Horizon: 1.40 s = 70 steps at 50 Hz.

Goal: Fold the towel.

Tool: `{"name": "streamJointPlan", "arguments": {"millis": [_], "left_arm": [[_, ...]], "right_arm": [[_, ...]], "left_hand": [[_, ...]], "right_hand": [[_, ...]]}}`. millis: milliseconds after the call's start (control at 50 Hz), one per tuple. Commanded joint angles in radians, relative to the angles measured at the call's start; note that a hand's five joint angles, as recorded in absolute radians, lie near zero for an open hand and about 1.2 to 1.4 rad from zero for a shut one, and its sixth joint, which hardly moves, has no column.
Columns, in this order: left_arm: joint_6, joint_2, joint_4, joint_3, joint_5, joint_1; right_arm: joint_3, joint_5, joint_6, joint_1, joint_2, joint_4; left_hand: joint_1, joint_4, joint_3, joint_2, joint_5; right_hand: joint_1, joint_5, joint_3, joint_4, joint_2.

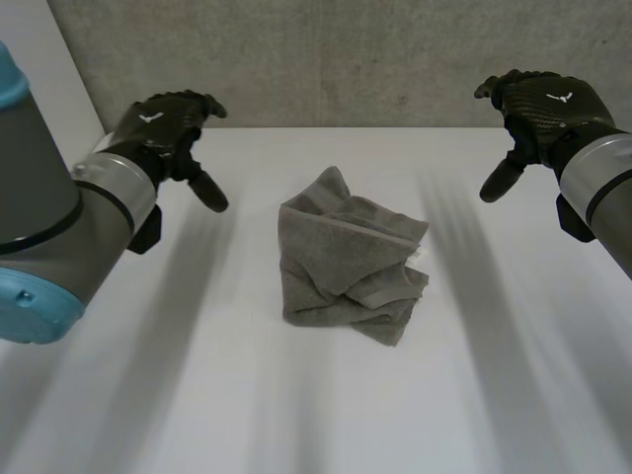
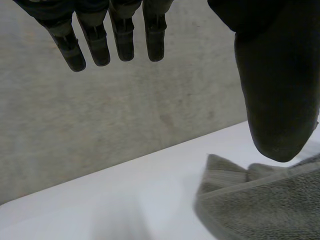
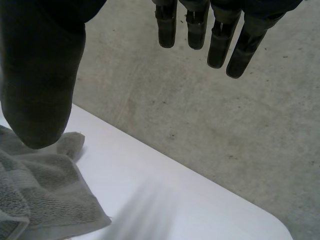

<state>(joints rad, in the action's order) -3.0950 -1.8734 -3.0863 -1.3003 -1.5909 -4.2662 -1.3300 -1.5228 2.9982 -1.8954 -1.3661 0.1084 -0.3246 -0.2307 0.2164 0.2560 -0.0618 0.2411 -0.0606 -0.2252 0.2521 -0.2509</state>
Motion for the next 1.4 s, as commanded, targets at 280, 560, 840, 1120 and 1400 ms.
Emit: {"name": "streamJointPlan", "arguments": {"millis": [280,560,840,1120,1400], "left_arm": [[-0.060,-0.412,-0.249,0.115,0.394,-0.038],[-0.212,-0.602,-0.250,0.182,0.393,-0.018],[-0.209,-0.415,-0.244,0.058,0.385,-0.037],[-0.289,-0.346,-0.265,0.110,0.387,-0.075],[-0.331,-0.031,-0.851,0.109,0.206,-0.081]], "right_arm": [[-0.159,0.170,0.109,-0.002,0.162,-0.076],[-0.172,0.174,0.208,-0.073,0.358,-0.289],[-0.178,0.487,0.252,-0.073,0.293,-0.271],[0.345,0.575,-0.141,-0.048,0.442,0.057],[0.602,0.216,-0.223,-0.082,0.244,-0.271]], "left_hand": [[0.008,0.056,-0.042,0.060,-0.080],[-0.573,0.056,-0.042,0.642,-0.661],[-1.072,0.056,-0.042,1.140,-1.160],[-1.072,0.056,-0.042,1.140,-1.160],[-1.072,0.056,-0.042,1.140,-1.160]], "right_hand": [[-0.067,0.061,0.051,-0.078,0.076],[0.345,-0.351,0.051,-0.078,-0.335],[1.155,-1.161,0.051,-0.078,-1.145],[1.155,-1.161,0.051,-0.078,-1.145],[1.155,-1.161,0.051,-0.078,-1.145]]}}
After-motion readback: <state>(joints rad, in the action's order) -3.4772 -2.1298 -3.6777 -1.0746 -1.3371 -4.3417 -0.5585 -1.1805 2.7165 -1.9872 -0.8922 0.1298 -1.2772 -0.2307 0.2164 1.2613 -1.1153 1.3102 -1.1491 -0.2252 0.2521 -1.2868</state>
